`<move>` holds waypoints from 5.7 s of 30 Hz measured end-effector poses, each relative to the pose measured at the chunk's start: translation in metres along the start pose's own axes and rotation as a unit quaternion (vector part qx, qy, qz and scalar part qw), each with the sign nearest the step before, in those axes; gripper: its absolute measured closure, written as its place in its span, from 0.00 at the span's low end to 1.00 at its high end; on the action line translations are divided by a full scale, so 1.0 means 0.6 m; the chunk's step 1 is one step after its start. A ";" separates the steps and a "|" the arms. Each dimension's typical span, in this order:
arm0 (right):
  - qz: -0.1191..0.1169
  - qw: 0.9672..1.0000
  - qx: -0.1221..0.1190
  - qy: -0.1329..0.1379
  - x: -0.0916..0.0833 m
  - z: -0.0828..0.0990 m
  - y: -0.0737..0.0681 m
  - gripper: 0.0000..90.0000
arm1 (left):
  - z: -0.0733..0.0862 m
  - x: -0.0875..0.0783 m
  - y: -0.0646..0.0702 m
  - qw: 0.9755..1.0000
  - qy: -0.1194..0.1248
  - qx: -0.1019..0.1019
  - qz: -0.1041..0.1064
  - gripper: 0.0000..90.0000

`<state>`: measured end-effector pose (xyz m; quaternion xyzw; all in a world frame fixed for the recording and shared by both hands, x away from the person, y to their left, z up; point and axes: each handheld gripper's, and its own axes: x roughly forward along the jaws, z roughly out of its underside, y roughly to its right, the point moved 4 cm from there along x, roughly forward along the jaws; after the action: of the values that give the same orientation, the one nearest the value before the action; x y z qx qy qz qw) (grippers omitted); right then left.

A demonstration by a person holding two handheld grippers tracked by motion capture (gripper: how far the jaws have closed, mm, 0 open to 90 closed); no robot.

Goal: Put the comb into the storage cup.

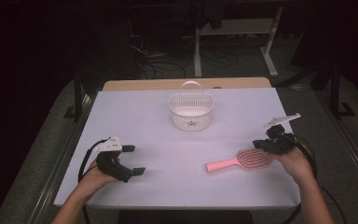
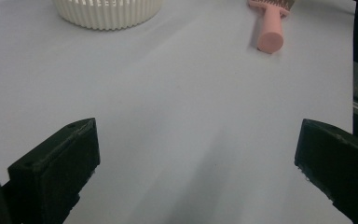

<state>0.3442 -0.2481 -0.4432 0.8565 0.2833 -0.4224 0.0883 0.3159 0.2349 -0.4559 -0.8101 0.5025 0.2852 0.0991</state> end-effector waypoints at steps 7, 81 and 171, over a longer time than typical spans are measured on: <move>0.036 0.999 0.030 -0.003 -0.020 0.029 0.041 0.99 | 0.001 0.001 0.000 1.000 -0.001 0.000 0.001 0.00; -0.072 0.994 -0.038 -0.070 0.064 0.022 -0.076 0.99 | 0.000 -0.005 -0.001 1.000 0.000 0.002 -0.001 0.00; -0.096 0.985 -0.065 0.126 0.035 0.003 -0.133 0.00 | -0.051 0.018 0.014 0.999 -0.001 0.025 0.041 0.00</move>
<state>0.3084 -0.1742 -0.4535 0.8640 0.4001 -0.2983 0.0665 0.3234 0.2089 -0.4358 -0.7858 0.5425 0.2769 0.1076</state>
